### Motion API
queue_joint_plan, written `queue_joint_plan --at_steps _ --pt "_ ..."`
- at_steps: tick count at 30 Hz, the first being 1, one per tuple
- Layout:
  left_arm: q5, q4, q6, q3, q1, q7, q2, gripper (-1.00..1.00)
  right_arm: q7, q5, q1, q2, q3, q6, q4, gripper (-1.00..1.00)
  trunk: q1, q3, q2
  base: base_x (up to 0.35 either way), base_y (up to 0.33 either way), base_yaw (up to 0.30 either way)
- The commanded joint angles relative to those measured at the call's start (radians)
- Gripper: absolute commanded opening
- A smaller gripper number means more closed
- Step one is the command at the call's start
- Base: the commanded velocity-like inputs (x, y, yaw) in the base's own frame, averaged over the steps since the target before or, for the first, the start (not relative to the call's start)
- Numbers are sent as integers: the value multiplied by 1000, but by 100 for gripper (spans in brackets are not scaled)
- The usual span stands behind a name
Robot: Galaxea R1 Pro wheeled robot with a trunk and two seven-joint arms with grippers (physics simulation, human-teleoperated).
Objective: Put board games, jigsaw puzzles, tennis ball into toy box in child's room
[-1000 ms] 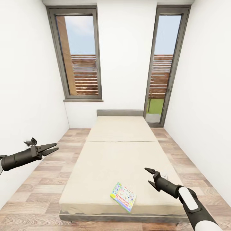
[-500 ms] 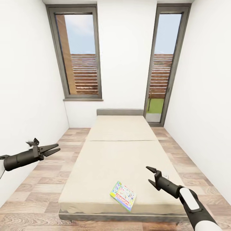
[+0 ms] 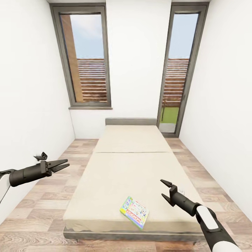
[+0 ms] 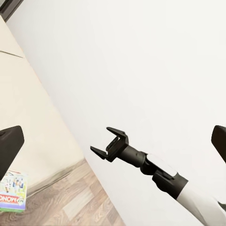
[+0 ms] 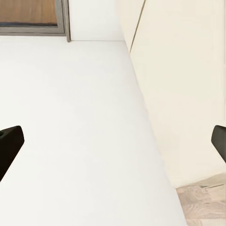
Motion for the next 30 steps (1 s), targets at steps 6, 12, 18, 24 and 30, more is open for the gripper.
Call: queue_joint_plan --at_steps 6,12,18,24,30 --pt "0 0 5 0 -1 -3 0 100 -3 3 -1 1 -3 1 8 100 23 -20 -43 0 0 0" --pt "0 0 5 0 -1 -3 0 100 -5 5 -2 -1 -4 -4 46 100 46 -39 -85 0 0 0" --pt "0 0 5 0 -1 -3 1 100 -5 4 -3 -4 -4 -4 70 100 69 -58 -127 0 0 0" --pt "1 0 5 0 -2 -3 1 100 -6 5 -4 -3 -4 -2 80 100 92 -76 -169 0 0 0" --pt "1 0 5 0 -2 -3 0 100 -6 5 -4 -1 -4 3 82 100 115 -95 -211 0 0 0"
